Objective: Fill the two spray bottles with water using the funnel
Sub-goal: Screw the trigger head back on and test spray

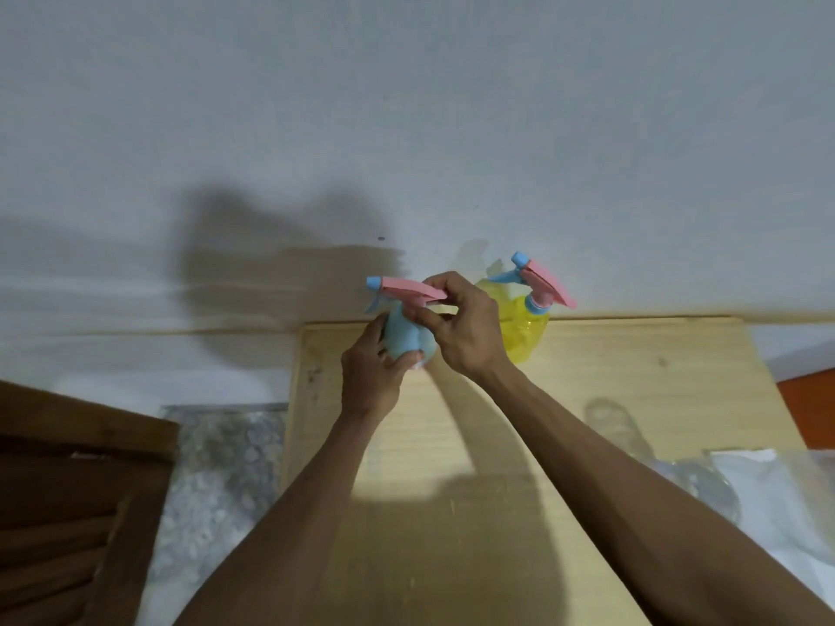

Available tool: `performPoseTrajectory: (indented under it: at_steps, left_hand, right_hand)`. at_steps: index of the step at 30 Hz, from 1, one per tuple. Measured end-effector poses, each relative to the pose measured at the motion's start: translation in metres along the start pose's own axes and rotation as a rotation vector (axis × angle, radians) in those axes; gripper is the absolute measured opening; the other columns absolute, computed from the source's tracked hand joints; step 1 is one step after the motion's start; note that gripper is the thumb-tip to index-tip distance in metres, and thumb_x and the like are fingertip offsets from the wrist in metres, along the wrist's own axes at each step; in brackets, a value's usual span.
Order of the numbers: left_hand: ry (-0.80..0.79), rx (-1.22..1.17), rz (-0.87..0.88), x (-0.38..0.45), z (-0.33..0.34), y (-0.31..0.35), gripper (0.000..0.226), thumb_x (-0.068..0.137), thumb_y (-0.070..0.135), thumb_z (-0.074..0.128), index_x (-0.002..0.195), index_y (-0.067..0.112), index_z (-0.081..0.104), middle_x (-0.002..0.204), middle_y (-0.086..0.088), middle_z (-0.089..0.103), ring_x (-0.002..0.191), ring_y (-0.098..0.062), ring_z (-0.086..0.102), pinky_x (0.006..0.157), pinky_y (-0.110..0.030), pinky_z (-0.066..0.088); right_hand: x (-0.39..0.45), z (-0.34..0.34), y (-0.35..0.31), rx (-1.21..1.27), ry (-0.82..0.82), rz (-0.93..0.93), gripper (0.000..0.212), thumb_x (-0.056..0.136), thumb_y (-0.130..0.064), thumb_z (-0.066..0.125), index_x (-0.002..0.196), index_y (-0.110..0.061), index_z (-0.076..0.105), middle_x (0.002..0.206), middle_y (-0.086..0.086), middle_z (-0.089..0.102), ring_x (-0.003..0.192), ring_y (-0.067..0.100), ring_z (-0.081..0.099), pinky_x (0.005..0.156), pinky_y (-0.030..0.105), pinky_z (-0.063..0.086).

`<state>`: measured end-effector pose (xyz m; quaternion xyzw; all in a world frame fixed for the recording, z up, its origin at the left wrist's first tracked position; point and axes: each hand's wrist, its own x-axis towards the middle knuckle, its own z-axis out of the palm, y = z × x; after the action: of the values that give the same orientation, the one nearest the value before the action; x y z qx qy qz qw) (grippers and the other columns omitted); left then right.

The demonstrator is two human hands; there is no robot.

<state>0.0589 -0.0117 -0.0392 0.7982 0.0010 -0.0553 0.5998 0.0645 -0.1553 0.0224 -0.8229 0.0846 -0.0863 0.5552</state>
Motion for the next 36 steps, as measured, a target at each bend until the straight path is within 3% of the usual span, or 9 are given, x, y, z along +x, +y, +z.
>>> performPoseTrajectory:
  at_steps: [9, 17, 22, 25, 29, 33, 36]
  left_hand:
    - [0.009, -0.023, -0.059, 0.008, -0.001, -0.008, 0.061, 0.074, 0.008, 0.083, 0.13, 0.018, 0.06, 0.118, 0.002, 0.07, 0.105, -0.01, 0.069, 0.092, -0.029, 0.057]
    - [0.01, -0.007, -0.056, 0.007, -0.001, -0.01, 0.065, 0.074, 0.006, 0.084, 0.133, 0.019, 0.058, 0.118, 0.007, 0.066, 0.104, 0.0, 0.065, 0.093, -0.025, 0.055]
    - [0.021, 0.133, -0.032, 0.007, -0.003, -0.007, 0.068, 0.072, 0.022, 0.087, 0.133, 0.021, 0.056, 0.116, 0.014, 0.063, 0.104, -0.007, 0.061, 0.086, -0.026, 0.054]
    - [0.083, 0.241, -0.043, -0.004, -0.003, -0.006, 0.068, 0.07, 0.025, 0.088, 0.127, 0.015, 0.054, 0.114, 0.01, 0.06, 0.1, -0.008, 0.056, 0.078, -0.024, 0.043]
    - [0.211, 0.272, -0.086, -0.044, 0.012, -0.006, 0.042, 0.077, 0.017, 0.082, 0.107, 0.006, 0.055, 0.1, -0.008, 0.063, 0.092, -0.027, 0.061, 0.071, -0.017, 0.033]
    - [0.09, 0.212, -0.076, -0.067, 0.047, -0.001, 0.035, 0.078, 0.014, 0.082, 0.101, 0.002, 0.059, 0.094, -0.012, 0.066, 0.089, -0.029, 0.065, 0.069, -0.01, 0.035]
    - [-0.027, 0.162, -0.087, -0.061, 0.071, 0.017, 0.046, 0.082, 0.012, 0.079, 0.12, 0.0, 0.058, 0.12, -0.015, 0.063, 0.097, -0.019, 0.061, 0.072, 0.006, 0.033]
  right_hand:
    - [0.004, 0.01, 0.004, 0.004, -0.008, 0.017, 0.019, 0.081, -0.013, 0.083, 0.094, -0.013, 0.069, 0.089, -0.001, 0.072, 0.088, 0.018, 0.067, 0.075, 0.045, 0.059]
    - [0.001, 0.013, 0.008, -0.005, -0.014, 0.024, 0.023, 0.084, -0.015, 0.082, 0.102, -0.013, 0.068, 0.096, 0.0, 0.072, 0.095, 0.017, 0.067, 0.073, 0.031, 0.059]
    - [-0.009, 0.006, 0.004, 0.022, -0.016, 0.038, 0.046, 0.083, -0.009, 0.082, 0.125, -0.015, 0.064, 0.11, -0.004, 0.07, 0.108, 0.014, 0.066, 0.083, 0.026, 0.059]
    - [-0.029, -0.009, 0.002, 0.091, 0.091, 0.101, 0.048, 0.082, -0.002, 0.081, 0.123, -0.016, 0.062, 0.108, -0.005, 0.066, 0.104, 0.012, 0.065, 0.078, 0.023, 0.059]
    - [-0.069, -0.042, 0.006, 0.141, 0.332, 0.186, 0.029, 0.083, -0.002, 0.078, 0.102, -0.016, 0.061, 0.093, -0.002, 0.064, 0.083, 0.009, 0.063, 0.065, 0.015, 0.051]
    - [-0.079, -0.079, 0.016, 0.138, 0.536, 0.226, 0.034, 0.082, -0.007, 0.08, 0.099, -0.022, 0.055, 0.093, 0.001, 0.059, 0.08, 0.014, 0.058, 0.06, 0.01, 0.048]
    - [-0.066, -0.098, 0.021, 0.094, 0.524, 0.24, 0.048, 0.081, -0.016, 0.084, 0.118, -0.023, 0.054, 0.109, 0.003, 0.059, 0.092, 0.018, 0.059, 0.063, 0.008, 0.047]
